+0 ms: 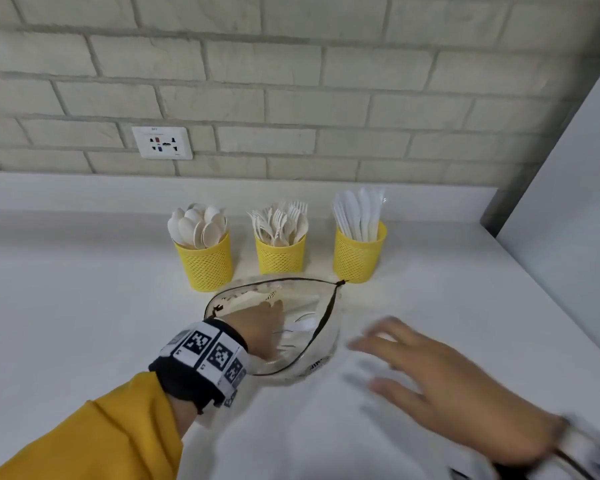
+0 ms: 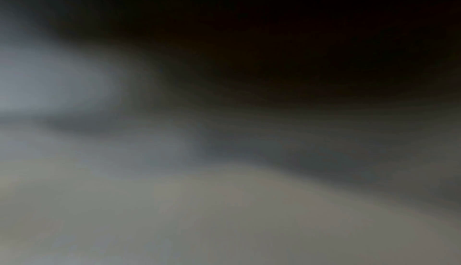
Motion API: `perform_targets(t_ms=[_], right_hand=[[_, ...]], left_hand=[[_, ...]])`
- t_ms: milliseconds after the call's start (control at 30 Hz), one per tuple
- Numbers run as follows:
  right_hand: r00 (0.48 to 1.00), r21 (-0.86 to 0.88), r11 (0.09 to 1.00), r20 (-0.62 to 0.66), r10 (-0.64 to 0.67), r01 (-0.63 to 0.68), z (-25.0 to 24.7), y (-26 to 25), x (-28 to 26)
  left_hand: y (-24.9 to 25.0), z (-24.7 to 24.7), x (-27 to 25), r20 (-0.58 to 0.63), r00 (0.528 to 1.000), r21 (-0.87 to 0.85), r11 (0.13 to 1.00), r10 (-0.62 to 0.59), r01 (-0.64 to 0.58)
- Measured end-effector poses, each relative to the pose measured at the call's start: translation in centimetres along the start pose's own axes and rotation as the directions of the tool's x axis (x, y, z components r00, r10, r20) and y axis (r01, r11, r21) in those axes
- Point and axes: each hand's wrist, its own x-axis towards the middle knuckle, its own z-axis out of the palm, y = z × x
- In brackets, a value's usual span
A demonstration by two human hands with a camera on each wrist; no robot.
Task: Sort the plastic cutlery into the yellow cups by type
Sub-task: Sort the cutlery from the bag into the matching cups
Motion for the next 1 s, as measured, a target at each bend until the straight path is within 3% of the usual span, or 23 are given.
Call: perform_targets(t_ms=[33,100,267,333,533,700,833,1000], right_hand=[[0.995,0.026,0.995,0.006,-0.095,0.094,0.6,-0.6,2.2],[0.988,-0.077,0.985,0.038,-0.149,0.151,2.2,-1.8,6.7],[0.955,-0.253,0.96,0.236,0.18,-0.119,3.8,-0.7,10.2],[0.947,-0.13,0.979,0.262,0.187,-0.158,3.6,-0.2,10.8],[0.982,0.194,0.963,0.077,0.175,-0.186,3.7,0.9,10.7],[0.971,0.156,0.967,-0.094,0.22,-0.204,3.8,2.1,9.3],[0.965,0.086,0.963,-0.04,0.258,-0.254,3.2,1.7,8.8],[0.955,0.154,0.961,-0.158,0.252,-0.229,2.3,1.8,8.7]], left_hand=[[0.3,0.4,0.1,0.0,1.0,-0.006,1.0,-0.023,0.023],[0.6,1.1,0.5,-0.043,0.997,0.016,0.998,-0.061,0.062],[0.2,1.3,0.6,-0.056,0.998,-0.065,0.998,-0.003,-0.001],[0.5,1.1,0.3,-0.05,0.998,-0.106,0.994,0.029,-0.034],[2.1,1.1,-0.1,-0.003,1.0,-0.028,0.999,-0.026,0.026],[1.2,0.7,-0.3,0.003,0.995,-0.154,0.983,-0.096,0.095],[0.6,0.3,-0.8,-0.034,0.999,-0.185,0.983,-0.004,-0.002],[0.0,0.3,-2.2,-0.157,0.981,-0.317,0.935,0.113,-0.158]])
